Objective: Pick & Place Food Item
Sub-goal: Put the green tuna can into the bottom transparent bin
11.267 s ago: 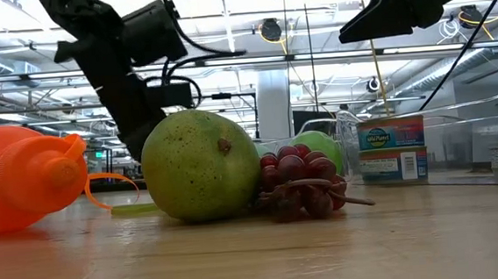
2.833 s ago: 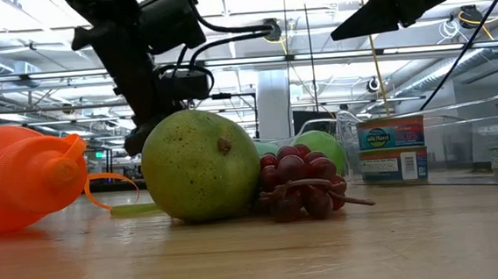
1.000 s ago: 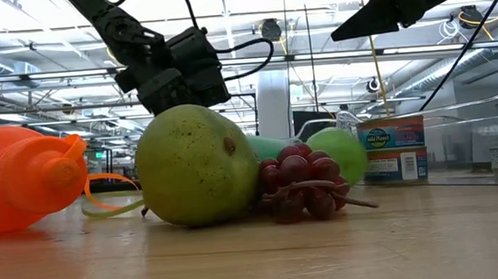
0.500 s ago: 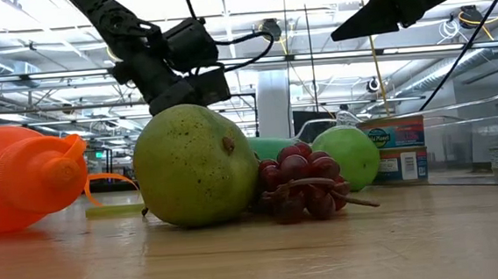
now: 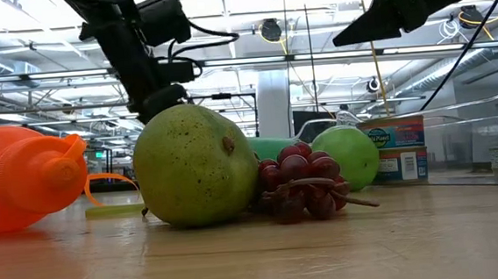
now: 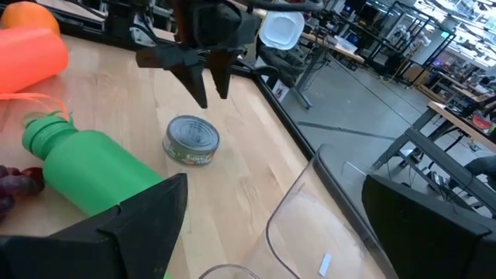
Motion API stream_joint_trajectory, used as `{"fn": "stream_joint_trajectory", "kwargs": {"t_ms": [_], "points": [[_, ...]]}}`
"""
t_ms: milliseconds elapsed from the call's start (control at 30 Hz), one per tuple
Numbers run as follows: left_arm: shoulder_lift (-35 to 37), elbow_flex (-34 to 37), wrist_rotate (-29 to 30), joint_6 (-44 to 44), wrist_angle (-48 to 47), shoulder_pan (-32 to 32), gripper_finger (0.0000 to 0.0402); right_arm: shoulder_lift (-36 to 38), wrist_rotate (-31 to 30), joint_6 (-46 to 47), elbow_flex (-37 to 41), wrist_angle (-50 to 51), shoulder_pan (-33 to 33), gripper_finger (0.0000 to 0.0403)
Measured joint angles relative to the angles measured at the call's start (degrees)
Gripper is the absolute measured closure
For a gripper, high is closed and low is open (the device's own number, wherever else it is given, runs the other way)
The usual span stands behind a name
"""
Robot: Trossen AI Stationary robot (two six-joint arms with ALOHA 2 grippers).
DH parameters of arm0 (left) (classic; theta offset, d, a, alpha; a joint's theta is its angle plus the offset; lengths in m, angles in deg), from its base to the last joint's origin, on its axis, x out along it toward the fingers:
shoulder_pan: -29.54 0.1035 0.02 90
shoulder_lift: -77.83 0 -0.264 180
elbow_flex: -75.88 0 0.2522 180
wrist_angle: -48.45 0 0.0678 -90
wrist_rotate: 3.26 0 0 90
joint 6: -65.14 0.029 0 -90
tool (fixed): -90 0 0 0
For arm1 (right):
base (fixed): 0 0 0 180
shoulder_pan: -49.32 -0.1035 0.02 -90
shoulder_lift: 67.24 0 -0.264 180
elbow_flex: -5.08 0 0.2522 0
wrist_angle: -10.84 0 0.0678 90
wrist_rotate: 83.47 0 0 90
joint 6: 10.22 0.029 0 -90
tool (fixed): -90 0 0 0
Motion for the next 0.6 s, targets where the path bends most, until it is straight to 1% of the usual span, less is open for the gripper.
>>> {"fn": "stream_joint_trajectory", "kwargs": {"t_ms": [167,233,300,467,600], "points": [[-4.24,3.11,0.18,2.11,2.63,2.08,0.0188,0.00,0.00,-0.07,0.00,0.00,0.00,0.0035],[-5.51,3.49,-0.91,2.55,3.76,3.36,0.0188,0.00,0.00,-0.14,0.00,-0.04,0.00,0.0035],[-6.98,3.73,-0.44,2.51,4.01,4.32,0.0188,0.00,0.00,-0.64,0.00,-0.07,0.00,0.0035],[-7.66,3.82,2.88,-0.84,4.01,6.34,0.0188,0.00,0.00,-0.97,0.00,-0.09,0.00,0.0035],[-5.52,4.07,1.68,-6.25,2.52,7.58,0.0188,0.00,0.00,-1.09,0.00,-0.09,0.00,0.0035]]}}
